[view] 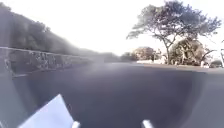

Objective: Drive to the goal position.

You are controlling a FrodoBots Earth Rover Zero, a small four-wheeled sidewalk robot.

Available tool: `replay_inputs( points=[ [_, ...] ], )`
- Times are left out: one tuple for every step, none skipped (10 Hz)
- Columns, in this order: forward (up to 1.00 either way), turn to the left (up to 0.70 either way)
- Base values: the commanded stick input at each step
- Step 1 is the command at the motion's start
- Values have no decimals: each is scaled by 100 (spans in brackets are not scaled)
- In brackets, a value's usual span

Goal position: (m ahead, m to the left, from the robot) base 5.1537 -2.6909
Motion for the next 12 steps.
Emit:
replay_inputs(
  points=[
    [70, 0],
    [70, 0],
    [70, 0],
    [70, 0],
    [70, 0],
    [70, 0],
    [70, 0],
    [70, 0],
    [70, 0],
    [85, 0],
    [85, 0],
    [85, 0]
  ],
)
